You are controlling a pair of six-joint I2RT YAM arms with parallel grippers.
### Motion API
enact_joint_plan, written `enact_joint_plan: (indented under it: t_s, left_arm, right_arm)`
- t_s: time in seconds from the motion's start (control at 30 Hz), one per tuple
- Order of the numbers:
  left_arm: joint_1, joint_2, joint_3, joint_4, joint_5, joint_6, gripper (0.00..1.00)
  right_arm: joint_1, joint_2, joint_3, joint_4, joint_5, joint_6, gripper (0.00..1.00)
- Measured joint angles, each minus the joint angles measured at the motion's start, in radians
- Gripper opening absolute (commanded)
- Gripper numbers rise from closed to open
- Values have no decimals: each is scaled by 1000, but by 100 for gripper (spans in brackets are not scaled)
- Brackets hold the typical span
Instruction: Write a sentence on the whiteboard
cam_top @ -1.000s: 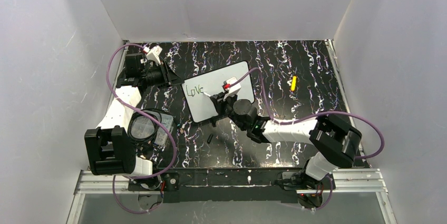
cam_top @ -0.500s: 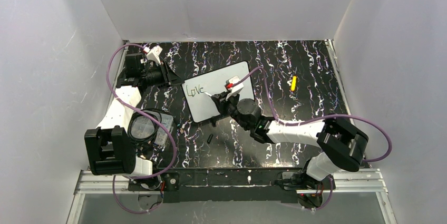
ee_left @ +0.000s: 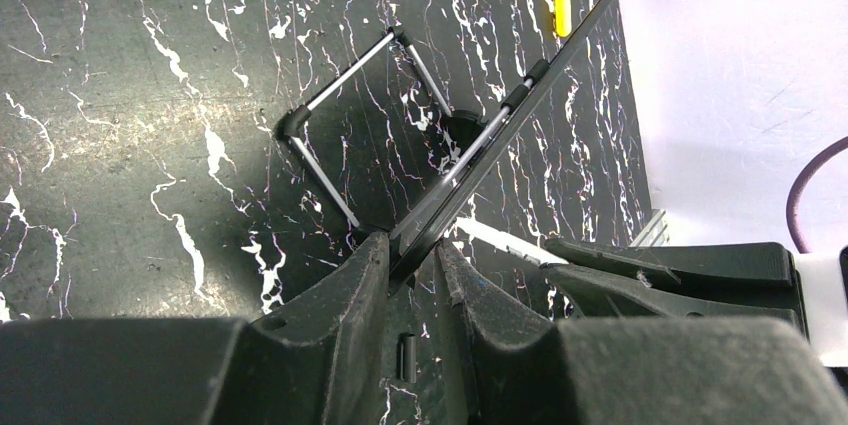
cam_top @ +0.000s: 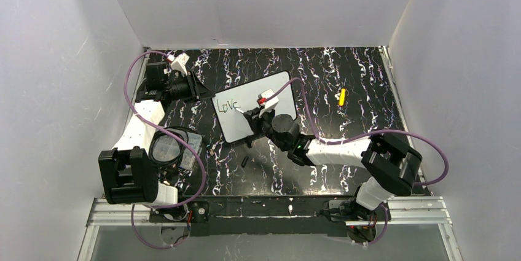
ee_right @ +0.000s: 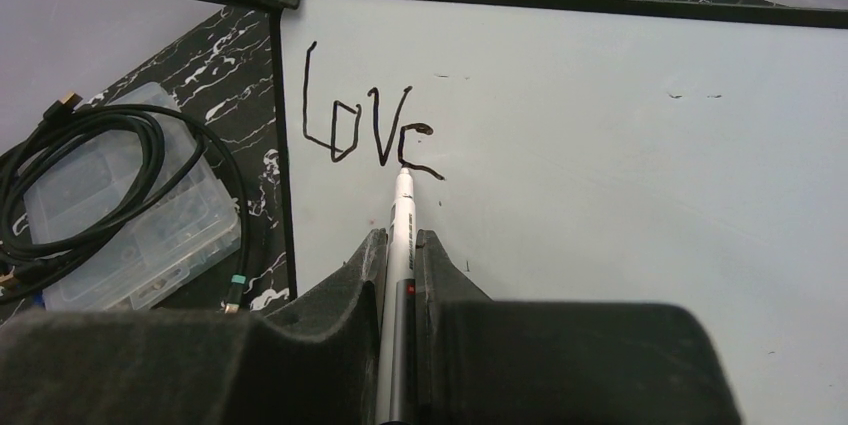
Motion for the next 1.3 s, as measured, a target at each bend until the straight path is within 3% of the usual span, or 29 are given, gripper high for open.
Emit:
enact_joint_plan:
  t_s: [1.3]
  left_arm:
    - [0, 0, 0, 0, 0, 0, 22]
  right_arm:
    - [3, 10, 15, 43, 75, -23, 1]
